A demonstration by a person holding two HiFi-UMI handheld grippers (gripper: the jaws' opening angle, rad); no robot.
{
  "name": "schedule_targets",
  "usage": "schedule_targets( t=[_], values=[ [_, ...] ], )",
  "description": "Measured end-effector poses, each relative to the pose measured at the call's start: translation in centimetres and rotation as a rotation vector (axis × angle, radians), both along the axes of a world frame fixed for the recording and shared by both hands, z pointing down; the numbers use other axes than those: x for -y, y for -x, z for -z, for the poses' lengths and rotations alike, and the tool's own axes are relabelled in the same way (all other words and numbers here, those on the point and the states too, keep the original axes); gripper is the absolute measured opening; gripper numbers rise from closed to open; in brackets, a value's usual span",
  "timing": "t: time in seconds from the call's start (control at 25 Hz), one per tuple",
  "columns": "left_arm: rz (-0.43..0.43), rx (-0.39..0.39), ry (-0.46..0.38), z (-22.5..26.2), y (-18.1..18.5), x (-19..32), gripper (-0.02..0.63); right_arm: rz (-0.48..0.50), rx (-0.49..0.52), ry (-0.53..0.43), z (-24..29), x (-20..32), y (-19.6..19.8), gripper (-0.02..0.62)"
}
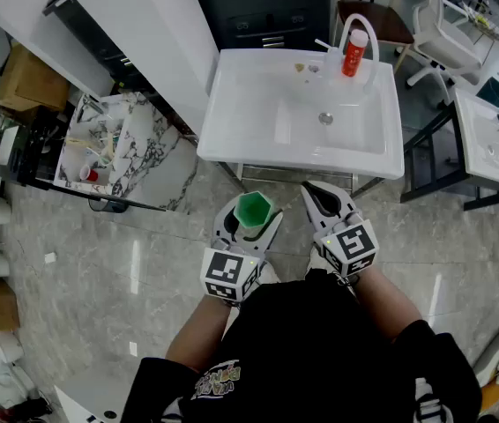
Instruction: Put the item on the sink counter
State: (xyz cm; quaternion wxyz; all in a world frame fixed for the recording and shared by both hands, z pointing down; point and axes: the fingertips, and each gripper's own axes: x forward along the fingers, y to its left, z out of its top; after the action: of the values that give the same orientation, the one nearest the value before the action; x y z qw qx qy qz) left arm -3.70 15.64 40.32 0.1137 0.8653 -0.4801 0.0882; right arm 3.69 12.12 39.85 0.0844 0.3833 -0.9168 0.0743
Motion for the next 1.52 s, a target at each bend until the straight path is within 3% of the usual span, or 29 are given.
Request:
schedule_targets(
  t=[0.68,1.52],
  values=[
    [0.01,0.0,0.0,0.0,0.6,-0.5,0.311,0.015,-0.014,-0.007,-0.2,-0.5,0.6,0.054],
    [0.055,-0.025,0.005,-0.7,6.4,-1.2,0.311,0.07,-0.045,-0.019,-0.3,-0.6,6.6,0.054]
  ],
)
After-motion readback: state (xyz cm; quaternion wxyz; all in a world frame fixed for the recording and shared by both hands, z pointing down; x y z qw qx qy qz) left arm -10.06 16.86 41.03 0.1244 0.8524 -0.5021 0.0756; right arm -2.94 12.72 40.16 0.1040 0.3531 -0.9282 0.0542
